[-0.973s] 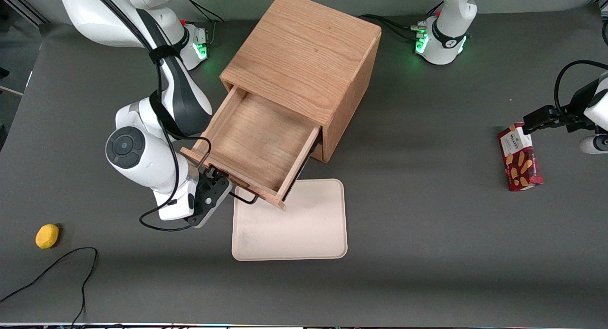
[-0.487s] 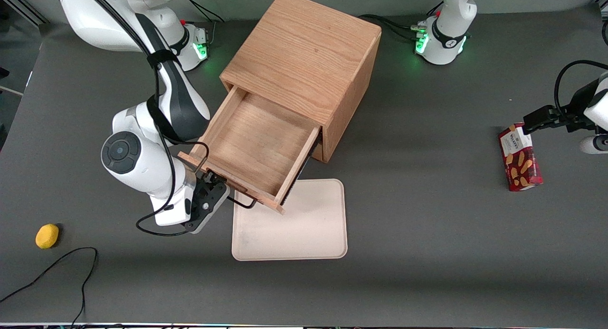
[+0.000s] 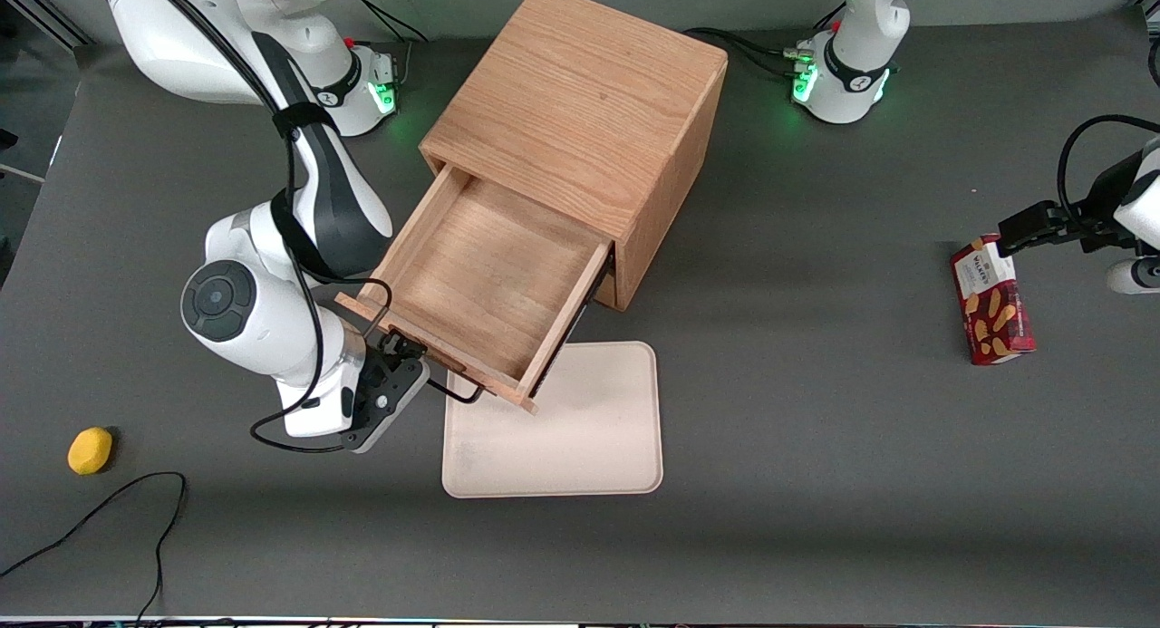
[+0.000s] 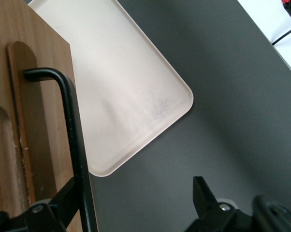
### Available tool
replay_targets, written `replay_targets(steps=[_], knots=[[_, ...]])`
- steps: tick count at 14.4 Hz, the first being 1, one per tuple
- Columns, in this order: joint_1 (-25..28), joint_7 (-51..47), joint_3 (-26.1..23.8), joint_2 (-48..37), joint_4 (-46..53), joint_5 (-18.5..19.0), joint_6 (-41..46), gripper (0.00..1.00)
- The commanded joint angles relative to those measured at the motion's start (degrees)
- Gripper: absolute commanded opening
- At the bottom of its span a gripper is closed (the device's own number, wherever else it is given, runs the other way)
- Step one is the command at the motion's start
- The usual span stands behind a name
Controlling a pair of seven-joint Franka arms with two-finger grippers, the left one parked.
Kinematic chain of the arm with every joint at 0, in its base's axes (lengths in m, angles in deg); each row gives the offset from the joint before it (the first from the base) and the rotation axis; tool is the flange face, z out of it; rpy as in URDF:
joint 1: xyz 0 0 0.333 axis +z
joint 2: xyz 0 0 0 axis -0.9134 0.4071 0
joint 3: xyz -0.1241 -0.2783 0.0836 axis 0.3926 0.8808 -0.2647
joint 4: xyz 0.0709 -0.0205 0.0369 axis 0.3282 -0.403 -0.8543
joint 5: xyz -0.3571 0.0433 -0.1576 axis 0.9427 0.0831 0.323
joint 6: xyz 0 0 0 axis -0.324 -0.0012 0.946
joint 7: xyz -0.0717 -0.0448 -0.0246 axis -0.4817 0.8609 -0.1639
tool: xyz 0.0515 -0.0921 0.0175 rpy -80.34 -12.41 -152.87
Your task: Open upper drawer
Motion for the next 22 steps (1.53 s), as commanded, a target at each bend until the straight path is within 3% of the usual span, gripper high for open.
replay_targets(steps=[1,10,22], knots=[[-0.64,-2.88,-0.26,1.95,2.70,-0.34,-0.01,1.00],[-0.64,-5.51,-0.26,1.95,2.78,-0.43,0.60,1.00],[-0.81,-7.00,0.00,-6.65,5.51,-0.43,15.27,1.00]])
